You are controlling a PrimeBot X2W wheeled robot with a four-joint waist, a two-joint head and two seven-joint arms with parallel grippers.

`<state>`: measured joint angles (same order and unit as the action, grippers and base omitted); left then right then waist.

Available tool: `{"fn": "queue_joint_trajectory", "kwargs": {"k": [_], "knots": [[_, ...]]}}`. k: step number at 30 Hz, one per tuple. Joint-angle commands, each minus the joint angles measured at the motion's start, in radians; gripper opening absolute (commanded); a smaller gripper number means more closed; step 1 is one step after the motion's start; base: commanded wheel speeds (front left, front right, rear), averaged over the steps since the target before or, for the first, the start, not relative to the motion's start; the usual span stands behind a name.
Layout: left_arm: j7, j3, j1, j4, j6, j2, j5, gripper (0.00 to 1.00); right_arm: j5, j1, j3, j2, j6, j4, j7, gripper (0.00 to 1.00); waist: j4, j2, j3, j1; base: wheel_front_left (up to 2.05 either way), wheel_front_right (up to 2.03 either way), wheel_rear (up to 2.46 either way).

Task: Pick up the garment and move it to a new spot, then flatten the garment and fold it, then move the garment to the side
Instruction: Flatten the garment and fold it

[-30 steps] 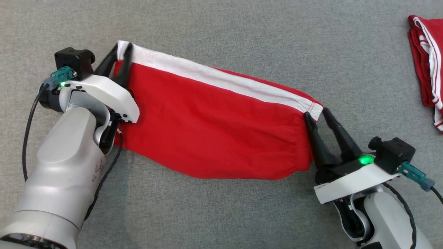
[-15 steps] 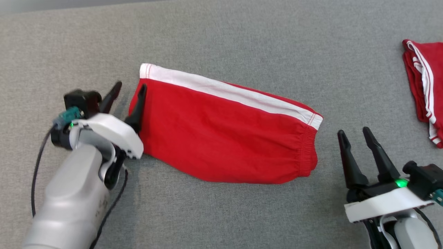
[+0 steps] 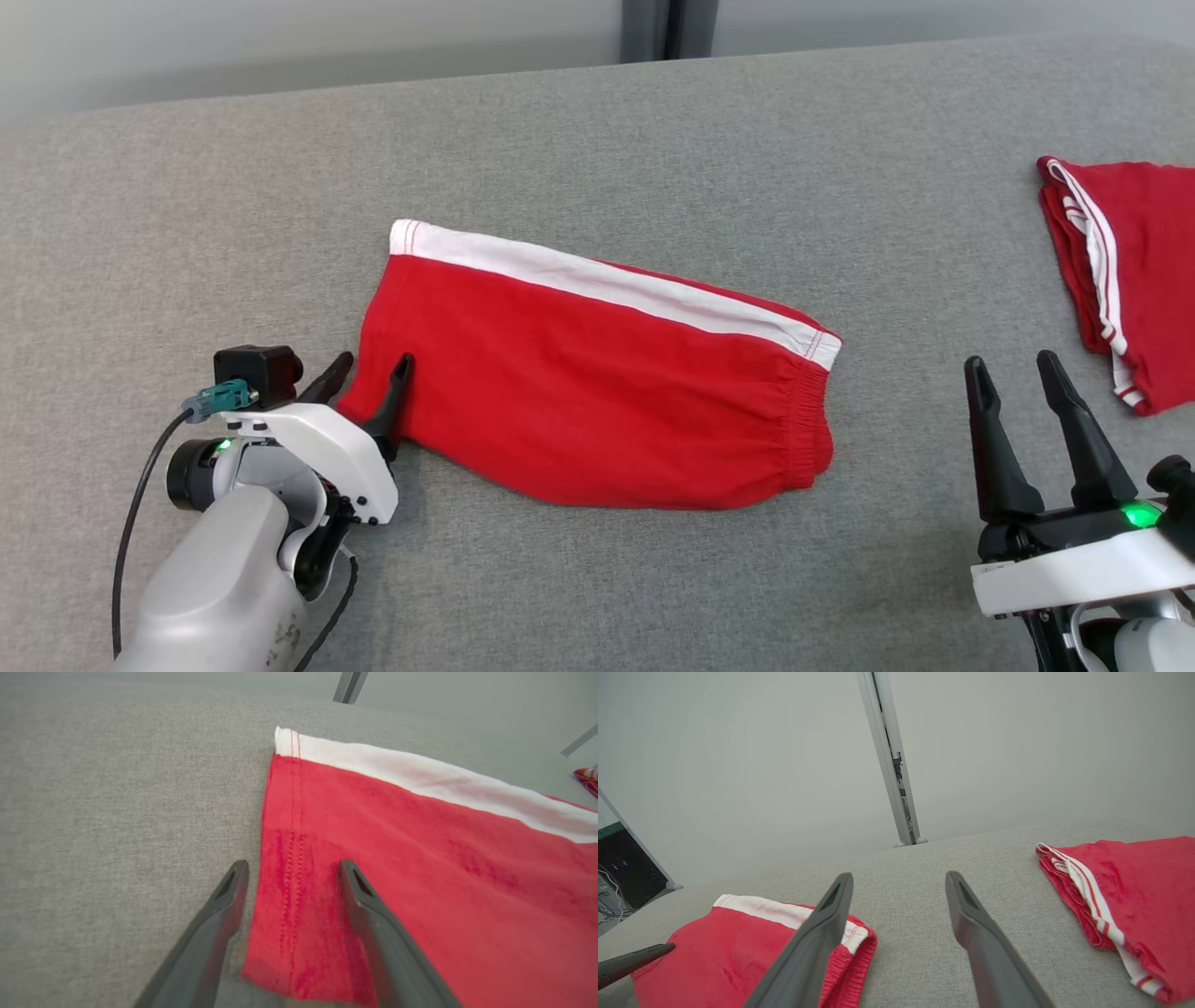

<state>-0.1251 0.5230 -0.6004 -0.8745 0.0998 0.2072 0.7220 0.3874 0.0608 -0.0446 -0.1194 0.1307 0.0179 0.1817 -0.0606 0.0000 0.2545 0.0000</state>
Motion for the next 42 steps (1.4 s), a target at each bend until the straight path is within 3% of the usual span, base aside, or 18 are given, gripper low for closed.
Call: {"fn": "queue_joint_trajectory", "kwargs": {"k": [1,10,11,12,13,18,25,42], "knots": [[0.012,-0.005,0.009,-0.002,-0.011,0.011,0.004,1.00,-0.002,-0.008,-0.003,0.002,0.000,0.007,-0.004,1.00,-0.009,0.0000,0.005,0.0000,0.00,0.00,0.00],[0.073,0.012,0.019,0.006,-0.003,0.008,0.023,1.00,-0.001,-0.010,0.005,0.004,0.000,0.023,-0.009,1.00,-0.038,0.0000,0.021,0.0000,0.00,0.00,0.00],[0.079,0.017,0.021,0.010,0.000,0.006,0.026,0.92,-0.001,-0.009,0.005,0.004,0.000,0.023,-0.010,1.00,-0.040,0.0000,0.021,0.0000,0.00,0.00,0.00],[0.082,0.021,0.022,0.015,0.002,0.005,0.026,0.27,-0.002,-0.008,0.006,0.005,0.000,0.022,-0.009,1.00,-0.041,0.0000,0.021,0.0000,0.00,0.00,0.00],[0.083,0.023,0.023,0.020,0.003,0.007,0.026,0.00,-0.002,-0.007,0.007,0.006,0.000,0.021,-0.009,1.00,-0.042,0.0000,0.020,0.0000,0.00,0.00,0.00],[0.079,0.023,0.031,0.050,-0.006,0.021,0.024,0.00,-0.001,-0.006,0.010,0.008,0.000,0.018,-0.006,1.00,-0.034,0.0000,0.015,0.0000,0.00,0.00,0.00],[0.050,-0.001,0.093,0.147,-0.056,0.037,0.043,0.00,-0.009,-0.007,0.029,-0.011,0.000,0.013,-0.028,1.00,0.006,0.0000,-0.005,0.0000,0.00,0.00,0.00],[0.085,-0.031,0.386,0.539,-0.263,0.069,0.082,0.00,-0.006,0.008,0.010,-0.048,0.000,-0.003,-0.102,1.00,0.089,0.0000,-0.061,0.0000,0.00,0.00,0.00]]}}
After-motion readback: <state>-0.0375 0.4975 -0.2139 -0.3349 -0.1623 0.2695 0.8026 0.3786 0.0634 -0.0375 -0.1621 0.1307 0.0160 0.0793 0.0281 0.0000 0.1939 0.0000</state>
